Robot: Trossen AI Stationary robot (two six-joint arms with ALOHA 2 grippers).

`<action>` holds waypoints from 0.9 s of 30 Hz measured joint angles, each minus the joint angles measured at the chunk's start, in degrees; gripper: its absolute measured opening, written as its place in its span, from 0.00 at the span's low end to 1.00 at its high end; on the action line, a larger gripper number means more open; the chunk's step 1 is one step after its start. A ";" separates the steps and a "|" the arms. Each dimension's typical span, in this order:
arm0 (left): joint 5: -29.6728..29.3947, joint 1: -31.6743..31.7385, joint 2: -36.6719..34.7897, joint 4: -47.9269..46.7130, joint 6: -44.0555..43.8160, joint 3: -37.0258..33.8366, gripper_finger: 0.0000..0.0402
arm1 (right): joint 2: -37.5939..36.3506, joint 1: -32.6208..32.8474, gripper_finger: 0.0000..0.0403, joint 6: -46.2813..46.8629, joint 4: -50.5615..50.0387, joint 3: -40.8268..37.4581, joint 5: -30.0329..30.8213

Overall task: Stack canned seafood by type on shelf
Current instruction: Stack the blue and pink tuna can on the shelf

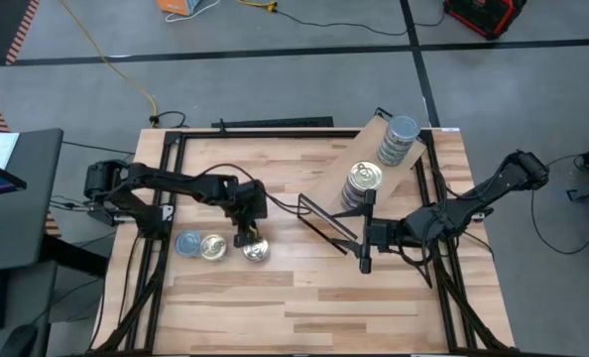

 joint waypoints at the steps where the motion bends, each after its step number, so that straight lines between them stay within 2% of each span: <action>1: 0.59 0.76 0.00 -0.13 0.55 0.00 0.00 | 0.00 0.00 0.67 0.00 0.00 0.00 0.00; 6: 4.35 4.29 0.00 -0.89 3.01 0.00 0.00 | 0.00 0.00 0.67 -0.02 -0.02 0.00 0.00; 11: 2.14 5.04 -0.02 -1.13 3.86 0.00 0.00 | 0.00 0.00 0.67 -0.04 -0.24 0.00 0.00; 18: -1.56 2.20 -2.58 0.60 5.67 0.01 0.00 | 0.00 0.00 0.67 -0.11 -0.50 0.00 0.02; 23: -13.31 -5.95 -6.95 2.08 8.37 0.02 0.00 | 0.00 -0.33 0.67 -0.11 -0.72 -0.04 0.02; 27: -24.85 -14.76 -7.38 4.19 7.37 0.04 0.00 | 0.00 -1.55 0.67 0.85 -0.95 -0.08 0.03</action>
